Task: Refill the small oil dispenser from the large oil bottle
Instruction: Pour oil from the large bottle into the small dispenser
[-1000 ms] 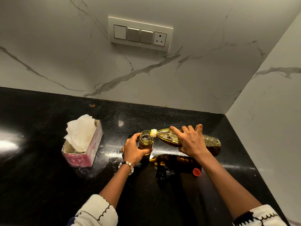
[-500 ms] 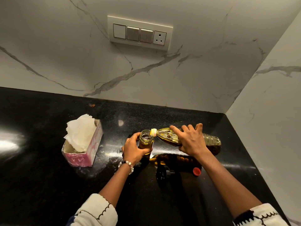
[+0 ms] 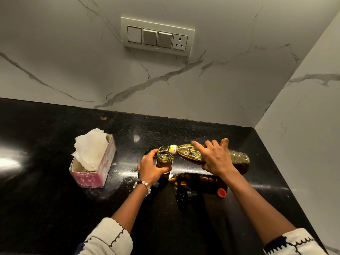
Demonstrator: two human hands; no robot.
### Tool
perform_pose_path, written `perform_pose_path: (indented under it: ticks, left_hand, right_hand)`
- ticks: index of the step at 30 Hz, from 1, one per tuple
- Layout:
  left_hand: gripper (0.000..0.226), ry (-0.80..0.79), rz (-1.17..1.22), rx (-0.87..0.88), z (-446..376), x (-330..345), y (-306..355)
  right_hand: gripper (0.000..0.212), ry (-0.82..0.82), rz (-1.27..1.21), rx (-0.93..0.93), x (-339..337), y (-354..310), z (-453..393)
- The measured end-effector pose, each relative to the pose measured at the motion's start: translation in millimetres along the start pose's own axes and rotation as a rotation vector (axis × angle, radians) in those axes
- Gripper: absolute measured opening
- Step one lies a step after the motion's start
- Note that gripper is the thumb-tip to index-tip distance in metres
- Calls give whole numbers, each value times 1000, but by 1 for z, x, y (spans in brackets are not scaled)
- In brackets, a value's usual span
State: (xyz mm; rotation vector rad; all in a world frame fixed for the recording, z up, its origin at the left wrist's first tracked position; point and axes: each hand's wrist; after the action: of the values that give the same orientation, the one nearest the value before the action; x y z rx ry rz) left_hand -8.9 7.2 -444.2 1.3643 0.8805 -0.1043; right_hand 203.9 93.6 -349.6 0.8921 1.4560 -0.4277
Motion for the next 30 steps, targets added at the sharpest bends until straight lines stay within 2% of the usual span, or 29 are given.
perform_pose_path:
  ticks: [19, 30]
  left_hand:
    - [81, 17, -10, -6, 0, 1, -1]
    - [75, 20, -30, -3, -1, 3, -2]
  right_hand:
    - [91, -14, 9, 10, -1, 0, 0]
    - [91, -10, 0, 2, -1, 1, 0]
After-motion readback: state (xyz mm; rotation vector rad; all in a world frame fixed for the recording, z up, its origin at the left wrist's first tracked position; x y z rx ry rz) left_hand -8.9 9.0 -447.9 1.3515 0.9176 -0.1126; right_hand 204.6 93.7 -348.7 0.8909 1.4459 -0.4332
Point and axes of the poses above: each hand's wrist, its own z-axis away from the middle knuckle, its own x-axis out of the palm, y = z × x, and after that the axes turned 6 degrees about -z, right-handed
